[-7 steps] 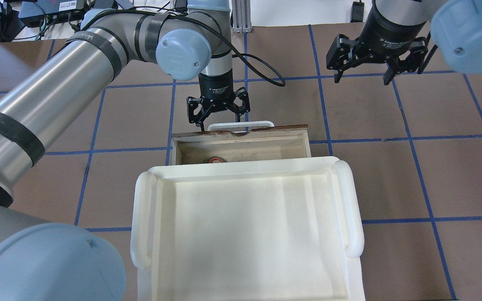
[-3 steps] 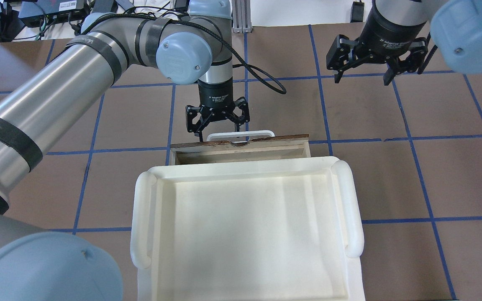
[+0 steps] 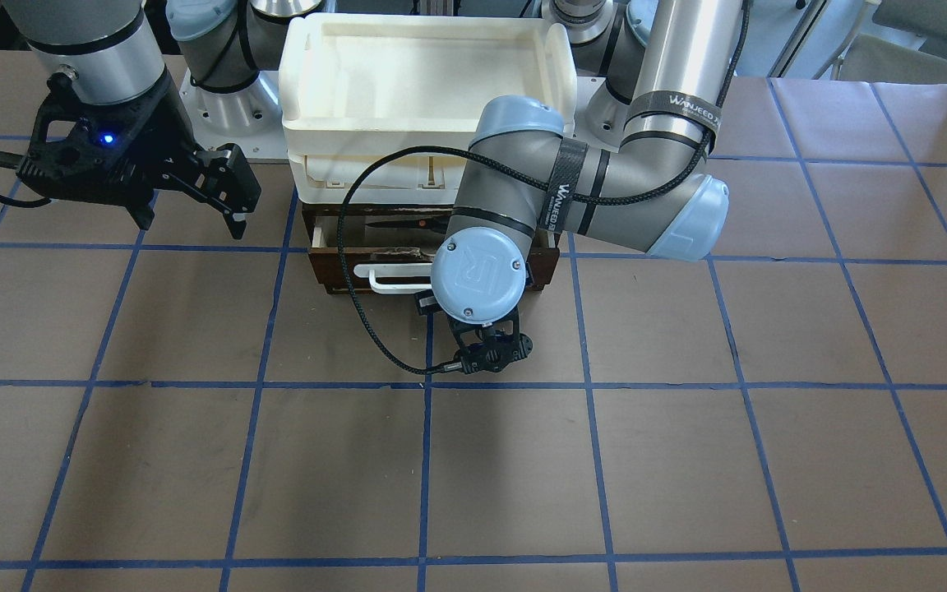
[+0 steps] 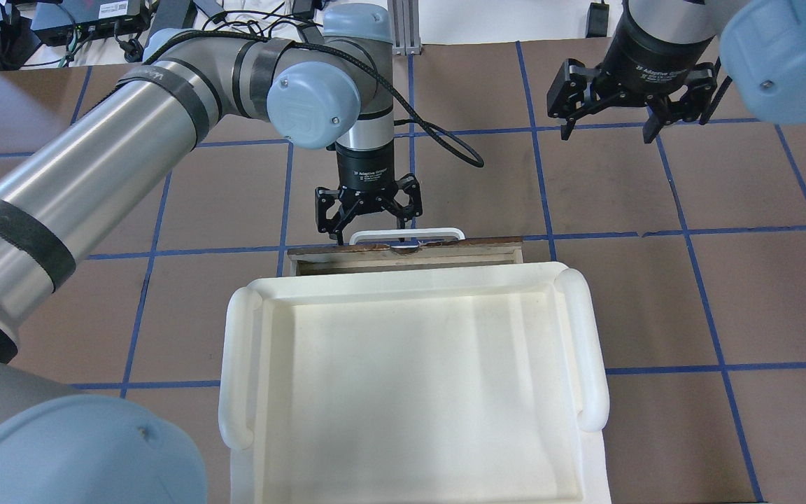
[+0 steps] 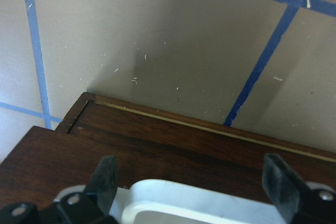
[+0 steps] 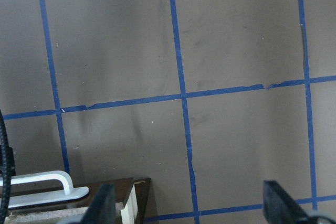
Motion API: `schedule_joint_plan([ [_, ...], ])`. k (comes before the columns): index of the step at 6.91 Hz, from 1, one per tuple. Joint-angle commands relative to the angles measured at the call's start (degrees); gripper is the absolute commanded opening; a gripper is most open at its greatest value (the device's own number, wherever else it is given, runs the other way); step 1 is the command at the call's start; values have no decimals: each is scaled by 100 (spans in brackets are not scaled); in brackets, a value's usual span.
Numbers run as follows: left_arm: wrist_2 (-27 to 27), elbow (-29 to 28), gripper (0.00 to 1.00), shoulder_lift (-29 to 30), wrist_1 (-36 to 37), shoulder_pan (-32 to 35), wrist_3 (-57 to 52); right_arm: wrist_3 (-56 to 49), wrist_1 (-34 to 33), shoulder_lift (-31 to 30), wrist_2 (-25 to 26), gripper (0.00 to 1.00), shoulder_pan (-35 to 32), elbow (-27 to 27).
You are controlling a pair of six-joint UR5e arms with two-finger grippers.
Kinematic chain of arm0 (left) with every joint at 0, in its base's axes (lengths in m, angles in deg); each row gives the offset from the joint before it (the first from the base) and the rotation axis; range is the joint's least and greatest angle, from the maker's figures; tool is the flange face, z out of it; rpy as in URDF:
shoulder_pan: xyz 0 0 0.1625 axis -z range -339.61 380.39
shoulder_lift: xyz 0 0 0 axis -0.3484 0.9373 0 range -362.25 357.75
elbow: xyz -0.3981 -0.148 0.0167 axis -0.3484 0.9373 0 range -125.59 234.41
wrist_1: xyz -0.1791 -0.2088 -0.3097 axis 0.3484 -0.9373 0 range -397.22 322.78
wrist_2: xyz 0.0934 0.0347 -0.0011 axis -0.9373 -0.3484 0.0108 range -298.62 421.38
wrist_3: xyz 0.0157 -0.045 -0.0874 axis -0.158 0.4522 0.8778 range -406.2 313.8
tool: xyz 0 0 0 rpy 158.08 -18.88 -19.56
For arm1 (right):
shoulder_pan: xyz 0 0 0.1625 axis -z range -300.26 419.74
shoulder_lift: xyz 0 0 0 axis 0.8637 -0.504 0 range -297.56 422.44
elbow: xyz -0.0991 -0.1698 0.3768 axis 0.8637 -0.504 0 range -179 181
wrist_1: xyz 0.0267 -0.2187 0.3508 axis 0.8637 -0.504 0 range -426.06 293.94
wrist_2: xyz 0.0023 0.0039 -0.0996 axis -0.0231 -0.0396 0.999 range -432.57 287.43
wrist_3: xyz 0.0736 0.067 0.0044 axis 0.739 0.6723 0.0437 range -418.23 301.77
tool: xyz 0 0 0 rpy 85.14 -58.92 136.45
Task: Put scissors in drawer and close it
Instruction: 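Push the drawer shut with the left gripper, away from the robot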
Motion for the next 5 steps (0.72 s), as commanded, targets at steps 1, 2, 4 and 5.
schedule_joint_plan([
  [1, 0, 160, 100, -82, -57, 14, 7, -36, 9, -26, -13, 100, 0, 0],
  [2, -17, 204, 100, -100, -135, 14, 16, -45, 18, -18, -14, 100, 0, 0],
  [4, -26, 362, 100, -144, -180, 23, 198, -53, 61, -44, 4, 100, 0, 9],
  [5, -8, 380, 100, -153, -198, 23, 218, -53, 62, -36, -13, 100, 0, 9],
])
